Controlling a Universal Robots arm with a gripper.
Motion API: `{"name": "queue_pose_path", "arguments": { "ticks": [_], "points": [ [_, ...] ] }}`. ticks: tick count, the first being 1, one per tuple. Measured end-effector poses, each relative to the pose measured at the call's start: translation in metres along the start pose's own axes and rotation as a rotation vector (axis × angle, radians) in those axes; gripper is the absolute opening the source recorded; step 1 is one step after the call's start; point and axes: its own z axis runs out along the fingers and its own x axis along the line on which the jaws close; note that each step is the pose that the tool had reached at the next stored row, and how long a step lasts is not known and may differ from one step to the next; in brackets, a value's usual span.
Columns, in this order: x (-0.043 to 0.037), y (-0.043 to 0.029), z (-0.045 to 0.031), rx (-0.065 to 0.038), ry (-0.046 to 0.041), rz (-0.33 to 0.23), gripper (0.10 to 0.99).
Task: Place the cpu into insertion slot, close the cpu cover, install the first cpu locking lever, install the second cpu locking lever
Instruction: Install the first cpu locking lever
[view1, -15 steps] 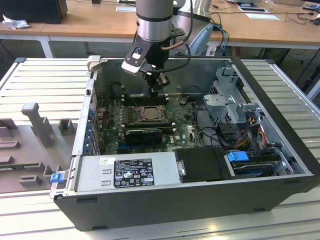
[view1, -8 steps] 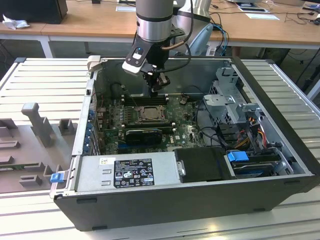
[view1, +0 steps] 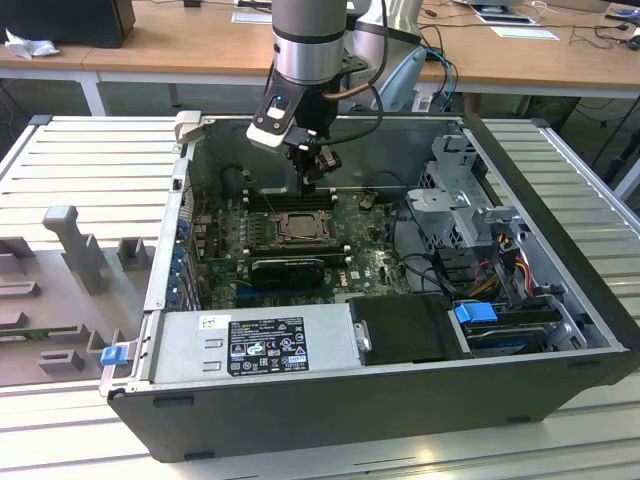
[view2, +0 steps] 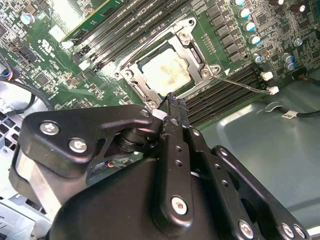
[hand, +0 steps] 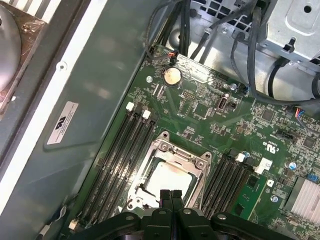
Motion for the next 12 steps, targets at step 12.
{"name": "queue_pose_path", "arguments": {
  "ticks": [12],
  "points": [
    [0.0000, 0.0000, 0.0000, 0.001, 0.0022, -0.047, 0.106]
  ]
}}
